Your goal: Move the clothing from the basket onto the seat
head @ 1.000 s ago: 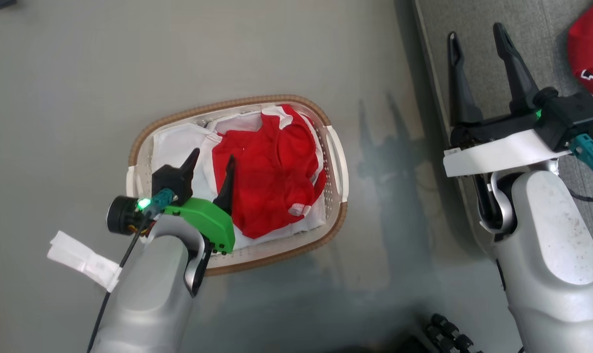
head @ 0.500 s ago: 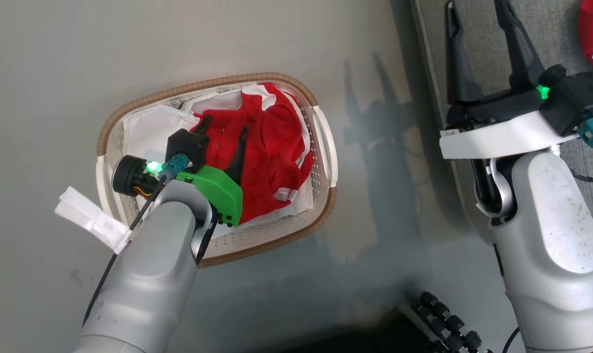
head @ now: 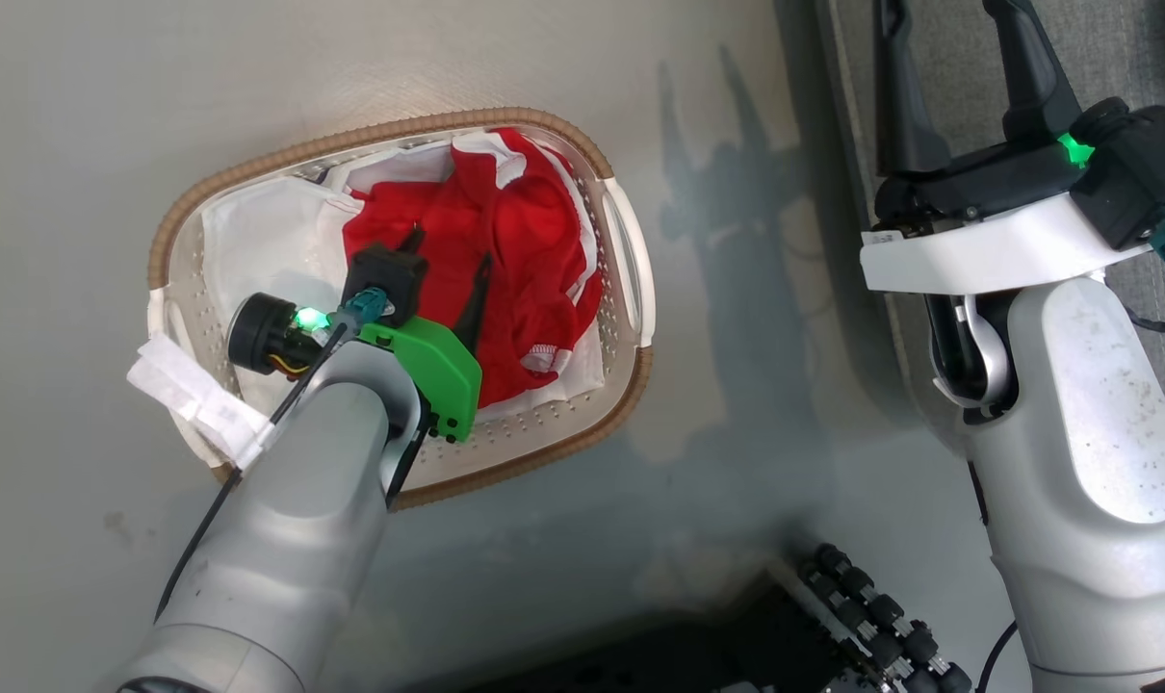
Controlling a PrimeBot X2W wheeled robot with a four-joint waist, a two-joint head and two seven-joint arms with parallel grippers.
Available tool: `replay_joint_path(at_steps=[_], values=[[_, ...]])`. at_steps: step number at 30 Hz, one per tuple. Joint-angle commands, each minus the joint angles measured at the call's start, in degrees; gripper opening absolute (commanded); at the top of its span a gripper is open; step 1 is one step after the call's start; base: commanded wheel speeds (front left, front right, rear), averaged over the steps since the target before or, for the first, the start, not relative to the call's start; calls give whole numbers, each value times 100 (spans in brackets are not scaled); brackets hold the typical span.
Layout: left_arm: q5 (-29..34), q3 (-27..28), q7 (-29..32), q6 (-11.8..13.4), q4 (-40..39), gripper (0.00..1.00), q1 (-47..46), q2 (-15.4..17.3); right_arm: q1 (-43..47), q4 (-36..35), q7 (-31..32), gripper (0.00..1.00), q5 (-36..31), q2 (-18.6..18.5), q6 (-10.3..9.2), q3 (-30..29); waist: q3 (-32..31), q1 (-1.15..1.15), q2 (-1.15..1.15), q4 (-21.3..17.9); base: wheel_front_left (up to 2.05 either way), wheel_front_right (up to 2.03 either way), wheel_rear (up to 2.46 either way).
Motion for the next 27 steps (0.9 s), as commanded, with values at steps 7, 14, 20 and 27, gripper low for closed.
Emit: replay_joint_path(at_steps=[7,14,20,27], values=[[-372,-465,-1,-35,181,100,-242,38,-102,-100,-27,100,46,-14,-8,33,170,-1,0,-106,0,0,0],[-730,-952,37,-39,390,100,-429,38,-142,-174,-27,100,59,-13,-8,43,320,-1,0,-173,0,0,0],[-1073,-1367,163,-37,443,100,-521,38,-198,-244,-27,100,73,-13,-8,74,444,-1,0,-204,0,0,0],[-1435,-1784,343,-37,487,100,-593,39,-237,-303,-27,100,47,-13,-8,71,562,-1,0,-201,0,0,0]])
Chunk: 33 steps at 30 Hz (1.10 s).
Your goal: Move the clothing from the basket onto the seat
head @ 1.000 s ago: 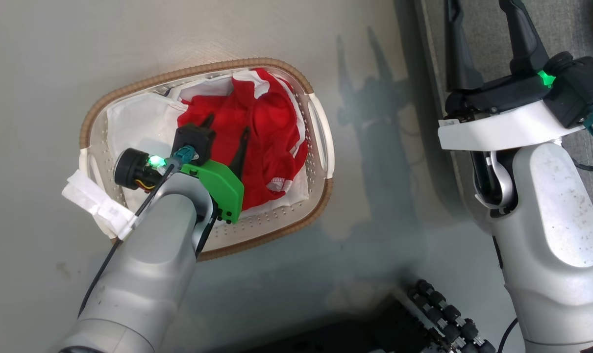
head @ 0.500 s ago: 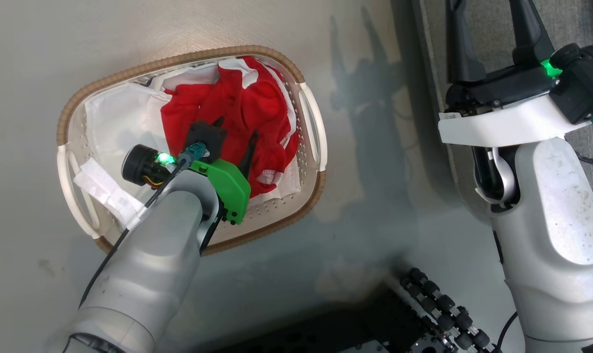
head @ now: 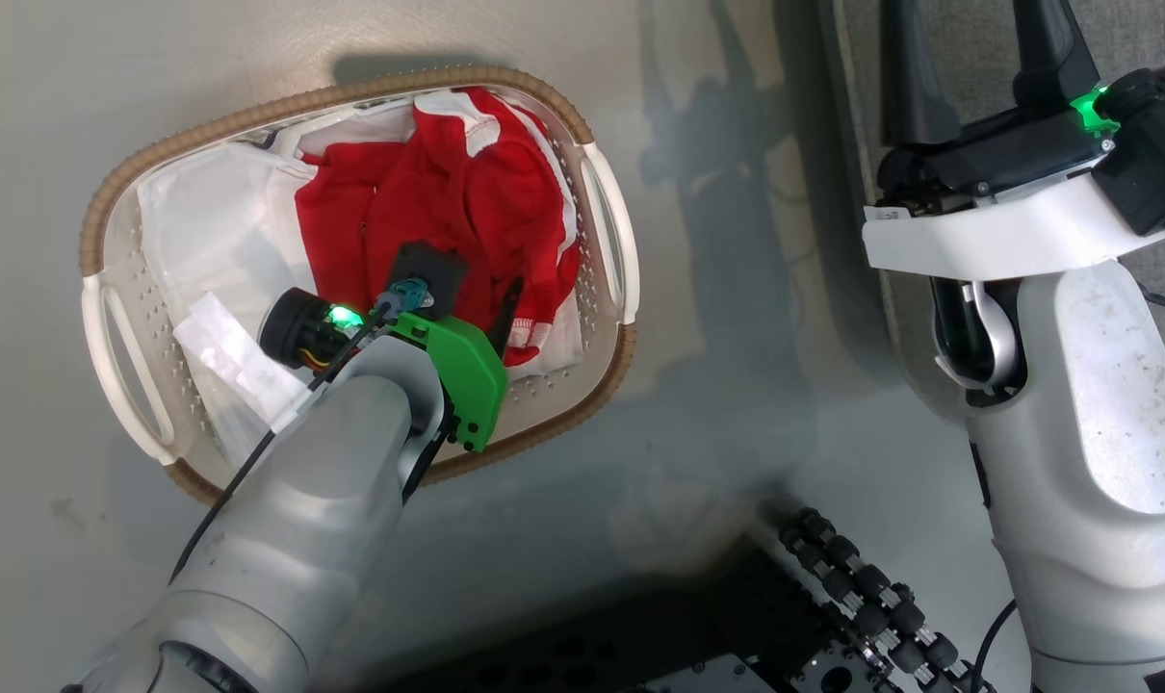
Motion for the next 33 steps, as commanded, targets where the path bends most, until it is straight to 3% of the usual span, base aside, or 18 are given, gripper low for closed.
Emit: replay_joint_path(at_steps=[1,23,33], values=[[-59,-72,25,-13,2,100,-124,40,-44,-38,-27,100,-10,-15,-8,-2,33,0,0,9,0,0,0],[-941,-956,282,429,32,100,-226,40,100,-335,-27,100,-279,-15,-8,-65,91,0,0,110,0,0,0],[-1299,-1369,509,195,47,100,-271,40,90,-393,-27,100,-249,-15,-8,-59,112,0,0,102,0,0,0]])
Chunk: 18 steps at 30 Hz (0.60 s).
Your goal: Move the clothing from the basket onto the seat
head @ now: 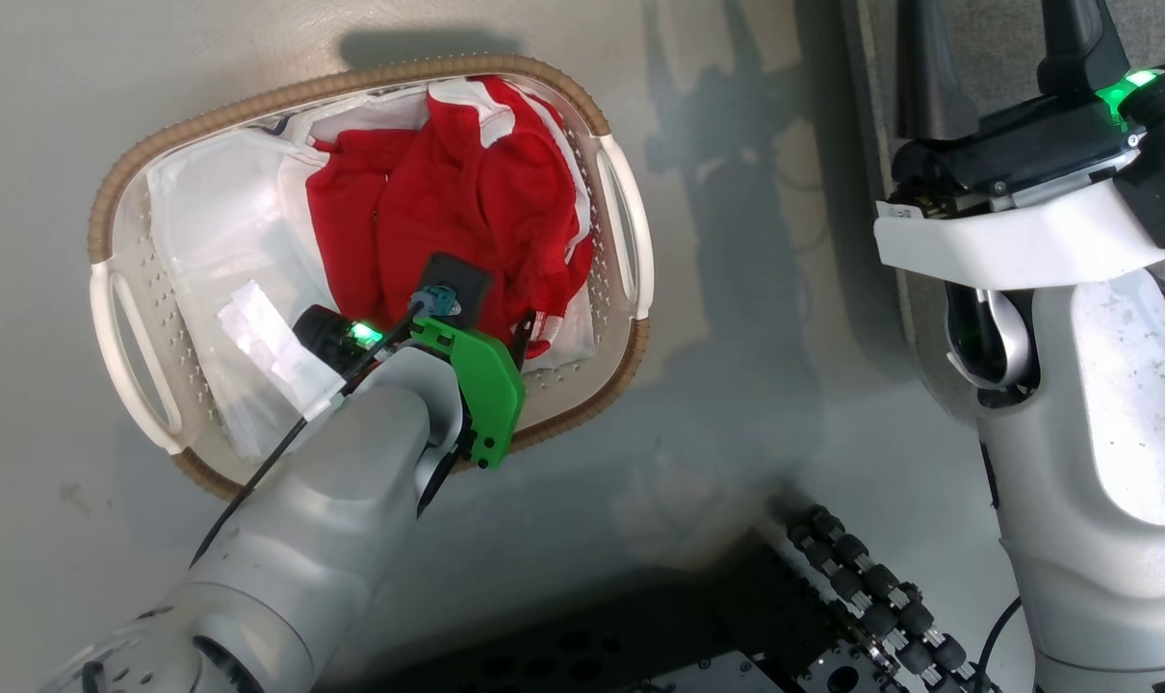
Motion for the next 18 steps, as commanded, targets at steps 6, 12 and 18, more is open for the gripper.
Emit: replay_joint_path(at_steps=[6,12,18], values=[[-178,-209,54,63,78,100,-145,39,69,-30,-27,100,-9,-15,-8,-36,7,0,0,9,0,0,0],[-317,-353,119,84,118,100,-153,39,28,-46,-27,100,-25,-15,-8,-42,15,0,0,24,0,0,0],[-437,-448,165,91,118,71,-178,39,19,-70,-27,100,-35,-15,-8,-33,13,0,0,27,0,0,0]])
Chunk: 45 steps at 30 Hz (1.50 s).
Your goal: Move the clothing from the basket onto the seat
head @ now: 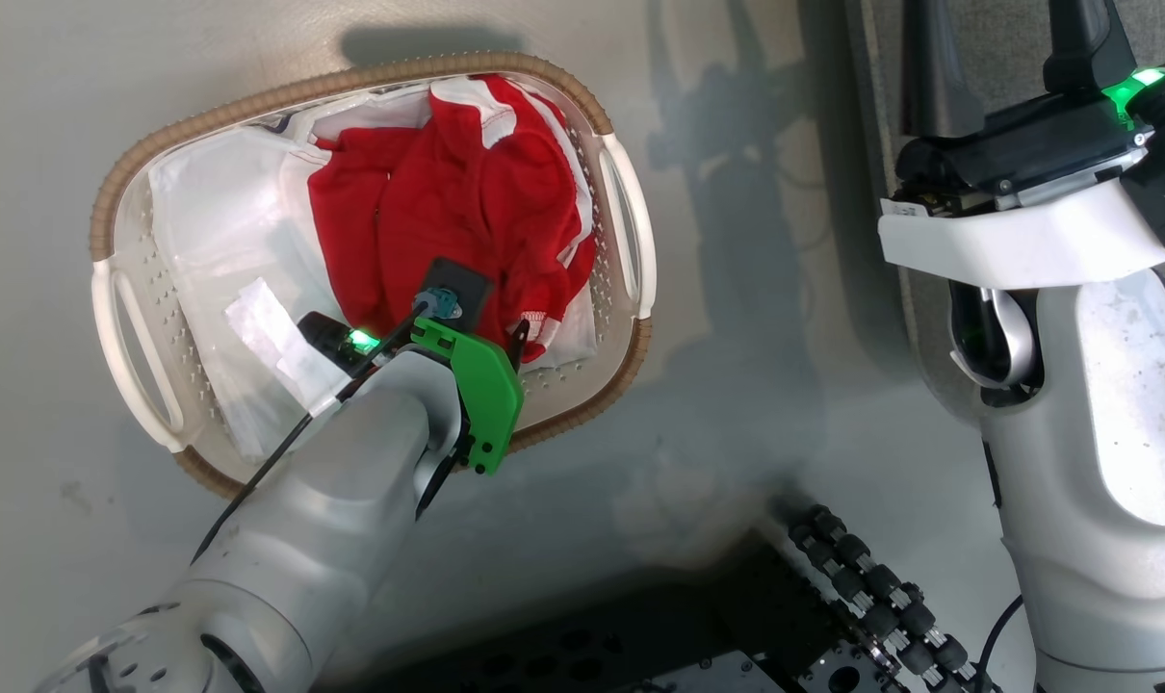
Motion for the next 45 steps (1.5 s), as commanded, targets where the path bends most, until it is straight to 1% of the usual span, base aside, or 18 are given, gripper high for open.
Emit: replay_joint_path(at_steps=[1,2,7,13,19,32,41,45], values=[[-43,-14,-11,12,-1,29,-122,40,21,-36,-27,100,-32,-15,-8,-13,0,0,0,1,0,0,0],[-62,-30,-41,9,-3,0,-137,40,21,-40,-27,100,-29,-15,-8,-22,1,0,0,2,0,0,0],[-125,-98,-74,-12,37,0,-155,40,-6,-36,-27,100,2,-15,-8,-58,-4,0,0,5,0,0,0],[-163,-133,-158,20,178,0,-206,40,-87,-34,-27,100,69,-15,-8,-48,-67,0,0,-19,0,0,0],[-263,-130,-375,58,346,0,-227,38,-152,35,-27,100,174,-16,-8,24,-245,0,0,-81,0,0,0],[-464,-93,-795,109,475,0,166,39,131,365,-27,100,266,-15,-8,141,-1159,0,0,1,0,0,0],[-432,-66,-952,142,391,0,411,37,401,574,-27,100,232,-17,-8,176,-1802,0,0,218,0,0,0],[-323,76,-974,221,112,0,436,33,606,674,-28,100,159,-18,-8,145,-2093,0,0,357,0,0,0]])
